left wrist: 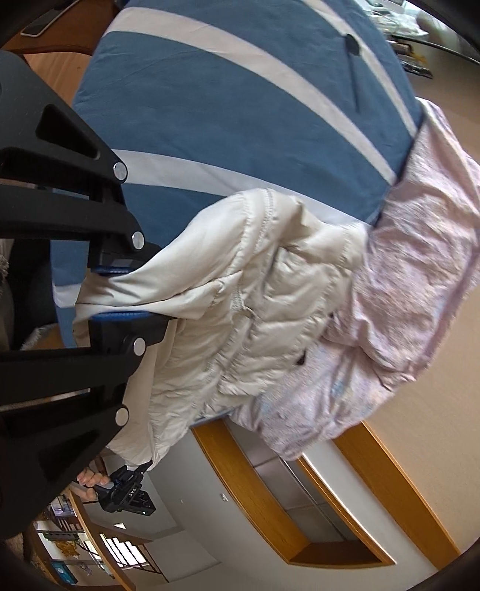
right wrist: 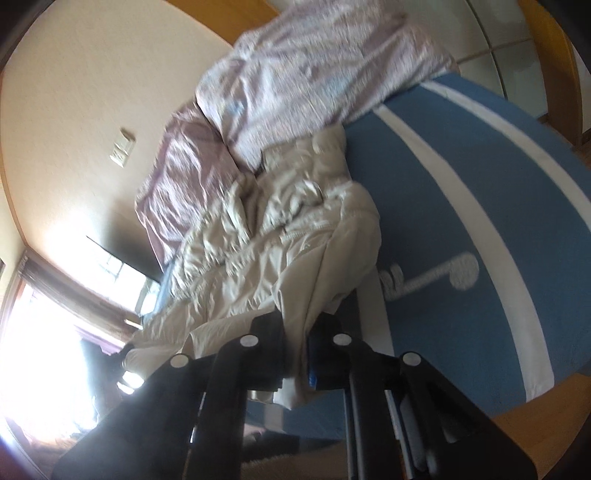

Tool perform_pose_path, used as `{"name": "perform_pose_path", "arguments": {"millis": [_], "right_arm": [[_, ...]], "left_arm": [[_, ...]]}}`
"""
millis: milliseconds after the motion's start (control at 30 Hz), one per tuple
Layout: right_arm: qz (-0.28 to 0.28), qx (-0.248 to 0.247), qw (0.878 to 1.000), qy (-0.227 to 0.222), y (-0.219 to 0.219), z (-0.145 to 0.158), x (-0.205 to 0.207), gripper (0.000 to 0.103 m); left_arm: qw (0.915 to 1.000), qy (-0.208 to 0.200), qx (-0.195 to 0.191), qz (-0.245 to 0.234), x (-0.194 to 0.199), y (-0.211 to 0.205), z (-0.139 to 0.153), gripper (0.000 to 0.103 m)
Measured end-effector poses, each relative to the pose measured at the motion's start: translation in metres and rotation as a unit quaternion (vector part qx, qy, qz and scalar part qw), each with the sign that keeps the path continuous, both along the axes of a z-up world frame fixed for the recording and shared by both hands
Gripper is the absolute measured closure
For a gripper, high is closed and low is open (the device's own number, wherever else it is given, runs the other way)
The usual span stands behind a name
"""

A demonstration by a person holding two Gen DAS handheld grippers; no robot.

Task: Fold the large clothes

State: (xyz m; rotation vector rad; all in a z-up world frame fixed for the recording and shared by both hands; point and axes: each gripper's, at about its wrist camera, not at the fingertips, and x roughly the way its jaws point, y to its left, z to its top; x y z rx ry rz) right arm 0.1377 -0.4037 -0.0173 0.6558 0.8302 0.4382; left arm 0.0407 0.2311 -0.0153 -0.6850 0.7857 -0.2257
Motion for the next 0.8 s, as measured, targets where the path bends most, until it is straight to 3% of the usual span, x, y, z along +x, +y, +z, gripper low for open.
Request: {"name": "perform_pose_path", "arguments": {"millis": [300, 800], "right_arm": [[-0.027, 0.019, 0.997, -0.064, 0.010, 0.040, 0.026, 0.093], [-0.060, 0.022, 0.990, -0.127, 0.027, 0.081, 0.078, 0.093]], "left_arm": [[0.9984, -0.051, -0.017, 0.019, 0.027, 0.010, 0.036, 0.090], [0.9955, -0.077, -0.020, 0.051, 0.082, 0.022, 0.072, 0.090]]}}
